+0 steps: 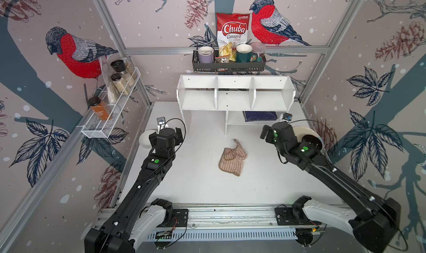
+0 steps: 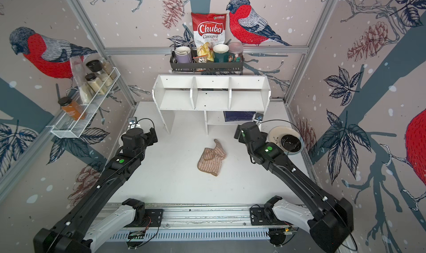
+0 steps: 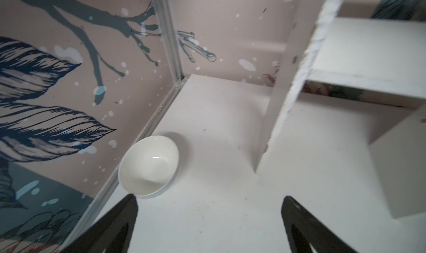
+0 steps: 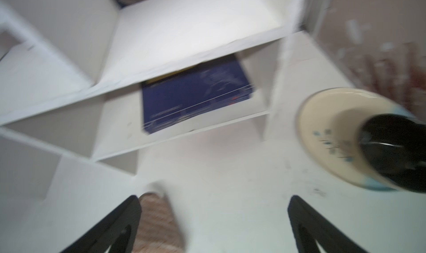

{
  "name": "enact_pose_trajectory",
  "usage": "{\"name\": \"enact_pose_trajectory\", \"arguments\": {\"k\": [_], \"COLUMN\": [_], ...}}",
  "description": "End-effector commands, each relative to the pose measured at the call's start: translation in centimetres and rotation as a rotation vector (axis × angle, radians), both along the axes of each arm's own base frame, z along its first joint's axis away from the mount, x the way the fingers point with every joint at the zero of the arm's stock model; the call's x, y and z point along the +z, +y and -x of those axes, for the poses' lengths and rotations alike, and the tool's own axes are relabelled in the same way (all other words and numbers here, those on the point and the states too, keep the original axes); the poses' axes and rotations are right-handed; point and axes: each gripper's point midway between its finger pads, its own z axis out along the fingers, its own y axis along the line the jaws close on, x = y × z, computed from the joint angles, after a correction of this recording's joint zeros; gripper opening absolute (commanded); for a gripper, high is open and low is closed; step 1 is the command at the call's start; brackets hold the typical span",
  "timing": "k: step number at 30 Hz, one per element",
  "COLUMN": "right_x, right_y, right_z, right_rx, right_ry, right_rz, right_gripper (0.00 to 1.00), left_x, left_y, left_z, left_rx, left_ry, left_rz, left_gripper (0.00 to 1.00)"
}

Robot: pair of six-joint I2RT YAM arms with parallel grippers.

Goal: Wipe the bookshelf clean with a cloth
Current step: Place the cleaning item at the center of the board, then reset both arms

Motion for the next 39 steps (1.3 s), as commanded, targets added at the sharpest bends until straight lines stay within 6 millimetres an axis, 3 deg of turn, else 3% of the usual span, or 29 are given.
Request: {"name": "enact_pose_trajectory", "arguments": {"k": [1, 3, 6, 10, 12, 14, 18, 19, 20, 22, 24, 25, 39], "right_x": [-0.3, -1.5, -3.5, -9.1, -11.6, -12.6, -12.8, -13.0, -13.5, -13.7, -15.0, -14.7, -14.6], "right_y": [-7.4, -10.9, -13.1, -17.6, -18.3, -18.3, -16.2, -15.4, -12.9, -10.2, -11.0, -11.5, -10.9], "right_z": [1.1, 1.8, 1.4, 0.9, 0.3, -0.8, -4.1, -4.9, -5.8, -7.0, -6.8, -6.9, -6.9], "right_rx": [-0.277, -0.378, -0.405, -0.554, -0.562, -0.532, -0.354, -0.313, -0.201, -0.069, -0.079, -0.092, -0.099], "right_ry": [-0.098, -0.199, -0.260, -0.072, -0.061, -0.106, -0.205, -0.183, -0.145, -0.222, -0.119, -0.157, -0.142], "right_rz": [0.106, 0.196, 0.191, 0.181, 0.183, 0.158, 0.145, 0.178, 0.186, 0.262, 0.239, 0.203, 0.255], "right_gripper": [1.00, 1.00, 1.00, 1.00, 1.00, 1.00, 1.00, 1.00, 1.00, 1.00, 1.00, 1.00, 1.00], "left_x": [-0.4, -3.8, -7.4, -8.9, -9.6, -10.1, -10.7, -11.6, -12.5, -11.5, -12.1, -12.2, -12.1], "left_y": [4.6, 5.8, 5.3, 4.5, 4.2, 3.8, 2.7, 2.4, 2.2, 2.0, 2.0, 2.0, 2.0], "left_z": [-1.0, -1.8, -2.6, -3.2, -3.4, -3.7, -4.5, -4.6, -4.7, -4.8, -4.7, -4.9, -5.6], "left_rx": [0.184, 0.209, 0.152, 0.112, 0.100, 0.074, 0.000, -0.021, -0.024, -0.034, -0.025, -0.027, -0.025], "left_ry": [-0.075, -0.036, -0.020, -0.074, -0.088, -0.102, -0.127, -0.082, -0.070, -0.156, -0.087, -0.091, -0.073], "left_rz": [-0.049, -0.074, -0.075, -0.026, -0.031, -0.039, -0.037, -0.038, -0.047, -0.065, -0.054, -0.058, -0.071], "left_gripper": [0.97, 0.97, 0.97, 0.97, 0.98, 0.97, 0.97, 0.97, 0.97, 0.98, 0.98, 0.98, 0.98]}}
